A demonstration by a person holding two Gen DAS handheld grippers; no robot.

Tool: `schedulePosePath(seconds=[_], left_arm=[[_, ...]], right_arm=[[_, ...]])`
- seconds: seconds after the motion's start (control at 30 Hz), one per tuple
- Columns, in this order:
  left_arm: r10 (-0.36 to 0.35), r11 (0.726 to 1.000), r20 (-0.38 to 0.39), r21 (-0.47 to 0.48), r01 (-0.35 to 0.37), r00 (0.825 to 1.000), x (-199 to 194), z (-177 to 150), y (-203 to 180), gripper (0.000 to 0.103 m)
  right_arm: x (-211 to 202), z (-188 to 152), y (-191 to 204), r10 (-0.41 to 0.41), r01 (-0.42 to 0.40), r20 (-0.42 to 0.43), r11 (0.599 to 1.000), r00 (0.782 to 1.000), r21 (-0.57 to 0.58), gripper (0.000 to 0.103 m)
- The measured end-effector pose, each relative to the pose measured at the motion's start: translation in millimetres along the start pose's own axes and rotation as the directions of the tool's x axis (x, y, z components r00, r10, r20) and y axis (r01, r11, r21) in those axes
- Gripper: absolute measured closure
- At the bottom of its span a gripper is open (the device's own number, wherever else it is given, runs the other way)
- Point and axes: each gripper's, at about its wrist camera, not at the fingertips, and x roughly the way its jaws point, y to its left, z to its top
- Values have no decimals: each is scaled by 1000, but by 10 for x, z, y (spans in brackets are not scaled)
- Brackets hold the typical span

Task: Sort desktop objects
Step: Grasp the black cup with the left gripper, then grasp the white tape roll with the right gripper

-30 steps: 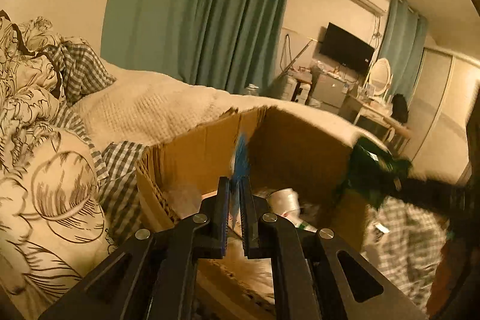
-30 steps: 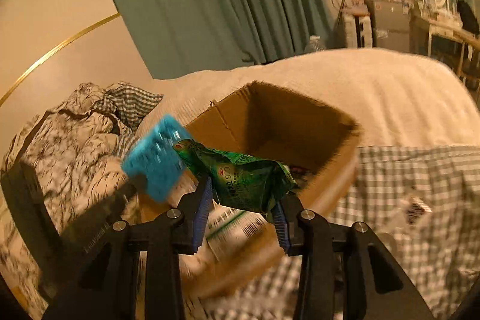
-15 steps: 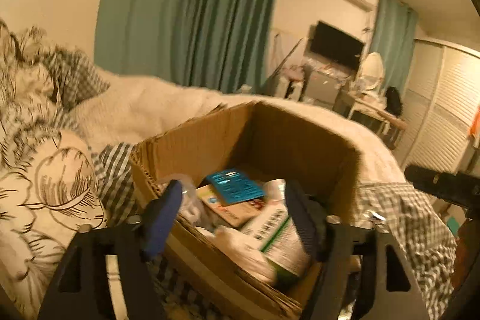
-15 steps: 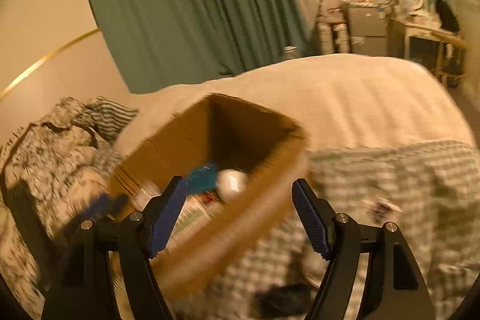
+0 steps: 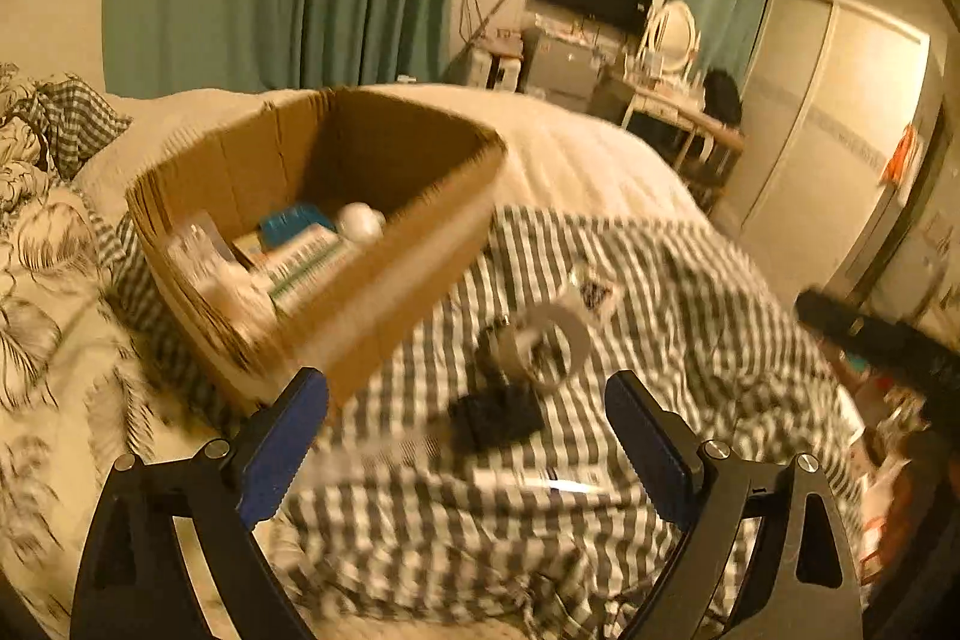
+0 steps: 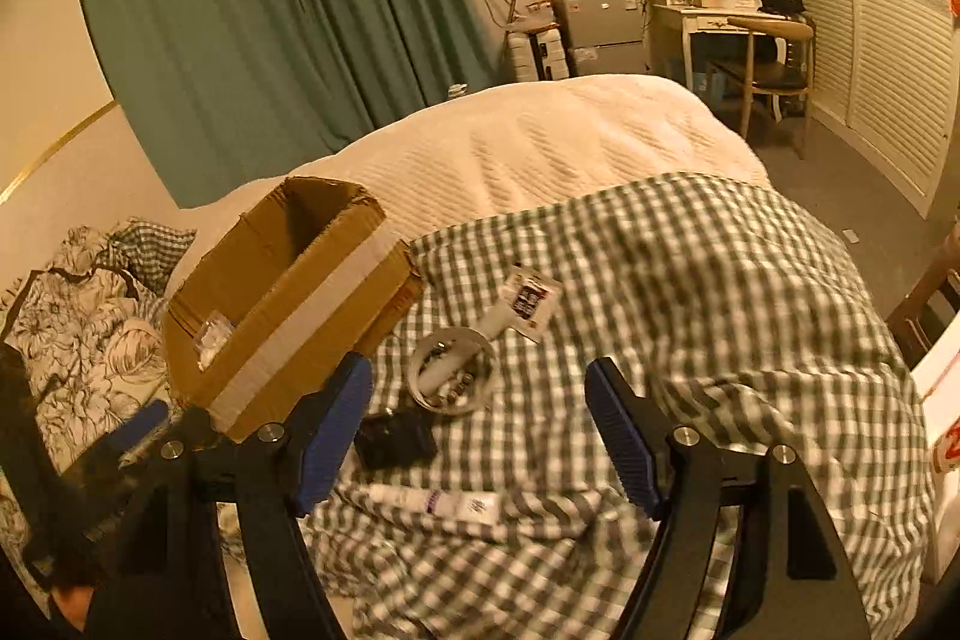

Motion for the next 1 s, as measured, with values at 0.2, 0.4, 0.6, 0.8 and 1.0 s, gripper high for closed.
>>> schedulePosePath(seconds=[0.2, 0.4, 0.6, 0.8, 1.0], left_arm=[[29, 999, -59, 39, -27, 998, 199, -299, -252, 7], [30, 999, -45, 28, -29, 999, 494, -349, -332, 7], [-19, 999, -90, 47, 23, 996, 1023, -327, -422, 6], [62, 998, -275, -4, -65, 960, 1761, -372, -262, 25], [68, 994, -183, -73, -82, 981, 1563, -366, -129, 25]], right_arm=[[-96, -227, -130, 27, -26, 24, 999, 999, -48, 23], [244, -344, -380, 20, -18, 27, 998, 999, -60, 21], [766, -306, -688, 57, -57, -4, 998, 998, 21, 21], [1171, -263, -645, 143, -141, -50, 989, 989, 34, 21], [1407, -286, -408, 154, -157, -126, 988, 980, -11, 19]])
